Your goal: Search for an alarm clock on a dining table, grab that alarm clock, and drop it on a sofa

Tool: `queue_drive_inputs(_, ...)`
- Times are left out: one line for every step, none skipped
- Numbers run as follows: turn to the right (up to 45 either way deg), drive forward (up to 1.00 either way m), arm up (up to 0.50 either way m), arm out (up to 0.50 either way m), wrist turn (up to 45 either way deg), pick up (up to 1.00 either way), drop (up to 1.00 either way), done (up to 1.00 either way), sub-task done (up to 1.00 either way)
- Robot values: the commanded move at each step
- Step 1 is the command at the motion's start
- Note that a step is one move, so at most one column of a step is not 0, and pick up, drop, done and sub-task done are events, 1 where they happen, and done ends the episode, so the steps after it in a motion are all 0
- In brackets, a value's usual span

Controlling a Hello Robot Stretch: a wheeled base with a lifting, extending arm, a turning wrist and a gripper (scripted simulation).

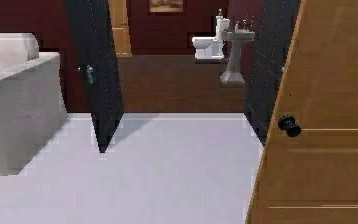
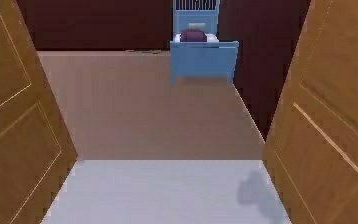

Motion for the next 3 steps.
queue_drive_inputs(45.0, 0.00, 0.00, 0.00, 0.0, 0.00, 0.00, 0.00, 0.00)
queue_drive_inputs(33.0, 0.00, 0.00, 0.00, 0.0, 0.00, 0.00, 0.00, 0.00)
queue_drive_inputs(0.0, 1.00, 0.00, 0.00, 0.0, 0.00, 0.00, 0.00, 0.00)
